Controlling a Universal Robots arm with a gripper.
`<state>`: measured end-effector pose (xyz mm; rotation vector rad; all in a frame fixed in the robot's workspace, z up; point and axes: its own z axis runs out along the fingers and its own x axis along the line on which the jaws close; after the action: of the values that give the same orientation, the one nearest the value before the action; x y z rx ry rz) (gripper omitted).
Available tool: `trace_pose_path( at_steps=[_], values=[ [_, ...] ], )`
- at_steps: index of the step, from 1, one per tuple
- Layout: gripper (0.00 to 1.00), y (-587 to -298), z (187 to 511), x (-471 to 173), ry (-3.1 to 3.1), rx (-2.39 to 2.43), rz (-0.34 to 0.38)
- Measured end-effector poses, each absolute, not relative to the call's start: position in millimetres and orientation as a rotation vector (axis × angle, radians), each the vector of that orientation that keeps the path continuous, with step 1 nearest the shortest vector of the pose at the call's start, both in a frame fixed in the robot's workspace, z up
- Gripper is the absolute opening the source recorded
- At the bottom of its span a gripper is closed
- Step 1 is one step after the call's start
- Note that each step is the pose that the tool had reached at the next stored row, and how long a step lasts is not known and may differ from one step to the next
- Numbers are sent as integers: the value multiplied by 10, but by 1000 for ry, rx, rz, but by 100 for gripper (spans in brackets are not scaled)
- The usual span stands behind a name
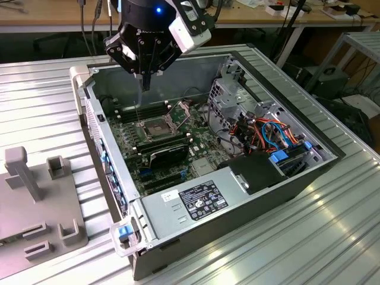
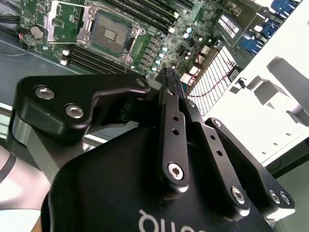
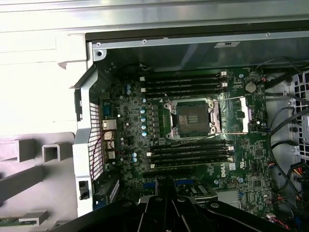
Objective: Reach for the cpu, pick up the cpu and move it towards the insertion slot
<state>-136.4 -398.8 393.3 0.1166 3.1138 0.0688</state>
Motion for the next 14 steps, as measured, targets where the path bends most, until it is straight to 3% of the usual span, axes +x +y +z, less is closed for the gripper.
trace_pose_path(
  at_steps=[14],
  values=[
    [11, -3988, 3932, -1413, 3114, 117, 69]
  ],
)
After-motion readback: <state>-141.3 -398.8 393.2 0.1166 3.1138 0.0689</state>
